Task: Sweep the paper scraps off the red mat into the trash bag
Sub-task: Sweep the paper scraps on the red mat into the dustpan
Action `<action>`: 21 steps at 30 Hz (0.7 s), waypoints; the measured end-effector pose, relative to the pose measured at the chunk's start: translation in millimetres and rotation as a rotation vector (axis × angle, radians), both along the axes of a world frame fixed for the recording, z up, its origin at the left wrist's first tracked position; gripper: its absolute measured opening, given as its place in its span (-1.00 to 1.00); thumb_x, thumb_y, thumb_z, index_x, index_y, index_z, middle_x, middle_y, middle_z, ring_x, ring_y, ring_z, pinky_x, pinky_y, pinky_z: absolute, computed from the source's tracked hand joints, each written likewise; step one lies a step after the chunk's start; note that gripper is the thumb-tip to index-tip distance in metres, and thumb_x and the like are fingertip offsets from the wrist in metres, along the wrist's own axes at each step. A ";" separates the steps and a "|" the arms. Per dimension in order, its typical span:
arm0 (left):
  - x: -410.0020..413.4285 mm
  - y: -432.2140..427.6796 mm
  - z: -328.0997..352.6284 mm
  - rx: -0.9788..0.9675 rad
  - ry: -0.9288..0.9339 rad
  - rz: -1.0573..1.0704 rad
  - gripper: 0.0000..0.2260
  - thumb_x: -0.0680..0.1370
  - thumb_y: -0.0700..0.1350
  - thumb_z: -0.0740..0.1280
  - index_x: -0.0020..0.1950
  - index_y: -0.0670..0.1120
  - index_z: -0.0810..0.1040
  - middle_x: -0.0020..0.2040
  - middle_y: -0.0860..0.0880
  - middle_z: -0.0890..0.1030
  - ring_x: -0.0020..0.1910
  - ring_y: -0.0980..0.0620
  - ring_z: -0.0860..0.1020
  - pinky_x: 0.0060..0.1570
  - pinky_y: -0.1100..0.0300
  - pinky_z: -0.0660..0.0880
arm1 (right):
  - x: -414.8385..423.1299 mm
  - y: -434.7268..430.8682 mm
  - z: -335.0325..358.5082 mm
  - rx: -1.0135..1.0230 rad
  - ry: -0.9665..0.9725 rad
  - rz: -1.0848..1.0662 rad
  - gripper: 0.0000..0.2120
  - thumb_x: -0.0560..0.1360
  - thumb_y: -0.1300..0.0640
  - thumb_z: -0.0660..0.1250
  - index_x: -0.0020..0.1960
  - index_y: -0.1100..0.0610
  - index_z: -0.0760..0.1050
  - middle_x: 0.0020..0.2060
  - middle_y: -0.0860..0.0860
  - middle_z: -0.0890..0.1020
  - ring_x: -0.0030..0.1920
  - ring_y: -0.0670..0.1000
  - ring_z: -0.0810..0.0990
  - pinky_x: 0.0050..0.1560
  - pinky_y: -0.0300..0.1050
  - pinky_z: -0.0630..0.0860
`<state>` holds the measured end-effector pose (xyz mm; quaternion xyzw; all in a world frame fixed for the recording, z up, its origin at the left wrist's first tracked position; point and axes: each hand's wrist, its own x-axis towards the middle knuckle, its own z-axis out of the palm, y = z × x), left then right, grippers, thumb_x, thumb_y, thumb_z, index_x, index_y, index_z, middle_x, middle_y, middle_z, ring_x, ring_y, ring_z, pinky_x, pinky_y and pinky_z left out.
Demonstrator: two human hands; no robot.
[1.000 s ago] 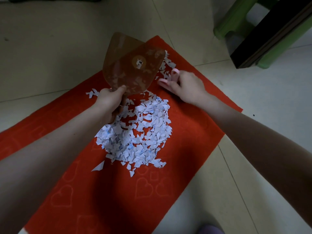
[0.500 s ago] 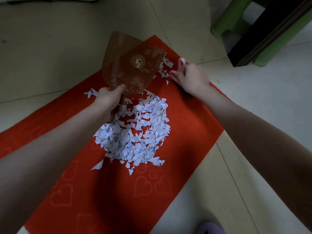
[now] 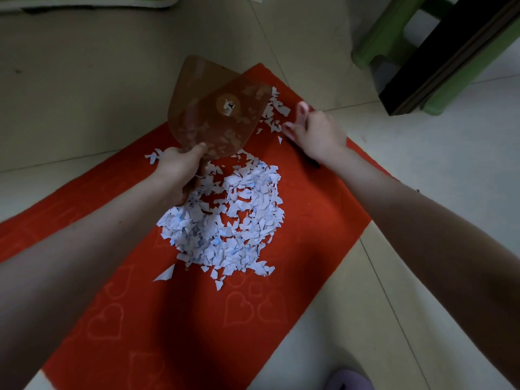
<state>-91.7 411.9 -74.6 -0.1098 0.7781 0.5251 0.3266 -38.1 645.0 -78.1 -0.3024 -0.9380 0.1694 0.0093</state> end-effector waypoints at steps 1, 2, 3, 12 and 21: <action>1.1 1.2 0.6 0.003 -0.001 -0.005 -0.70 0.62 0.05 0.21 -0.21 -0.11 0.44 -0.35 -0.04 0.46 -0.49 0.04 0.34 -0.60 0.45 0.24 | -1.7 -4.8 1.1 -0.055 -0.004 0.050 -0.62 0.58 -0.10 0.16 -0.21 0.18 0.41 -0.27 0.11 0.51 -0.23 0.14 0.48 -0.24 -0.05 0.32; 1.8 2.2 1.7 0.010 -0.001 -0.009 -0.70 0.62 0.05 0.21 -0.22 -0.11 0.43 -0.36 -0.04 0.45 -0.49 0.04 0.34 -0.60 0.46 0.23 | -2.6 -6.4 1.7 -0.151 0.026 0.087 -0.63 0.58 -0.07 0.18 -0.19 0.22 0.47 -0.27 0.13 0.56 -0.23 0.14 0.52 -0.26 0.01 0.38; 2.3 3.0 2.6 0.016 0.001 -0.012 -0.70 0.62 0.04 0.21 -0.22 -0.12 0.43 -0.36 -0.05 0.45 -0.49 0.04 0.34 -0.61 0.46 0.23 | -2.8 -5.2 2.7 -0.261 0.086 0.096 -0.64 0.57 -0.04 0.21 -0.16 0.24 0.53 -0.26 0.16 0.62 -0.24 0.13 0.56 -0.24 0.09 0.47; 2.8 -0.4 3.7 0.014 0.027 -0.003 -0.71 0.62 0.02 0.22 -0.20 -0.14 0.44 -0.36 -0.07 0.45 -0.49 0.03 0.35 -0.60 0.41 0.26 | 13.7 9.1 11.2 0.039 0.056 -0.116 -0.59 0.60 -0.11 0.14 -0.23 0.19 0.45 -0.23 0.15 0.54 -0.15 0.22 0.55 -0.23 -0.09 0.30; 3.4 -0.4 5.6 0.020 0.031 -0.013 -0.69 0.62 0.04 0.22 -0.22 -0.13 0.46 -0.36 -0.05 0.47 -0.52 0.04 0.35 -0.52 0.30 0.26 | 8.6 -15.8 1.3 -0.156 -0.031 0.159 -0.66 0.57 -0.07 0.24 -0.27 0.13 0.45 -0.36 0.01 0.53 -0.29 0.09 0.50 -0.36 -0.10 0.34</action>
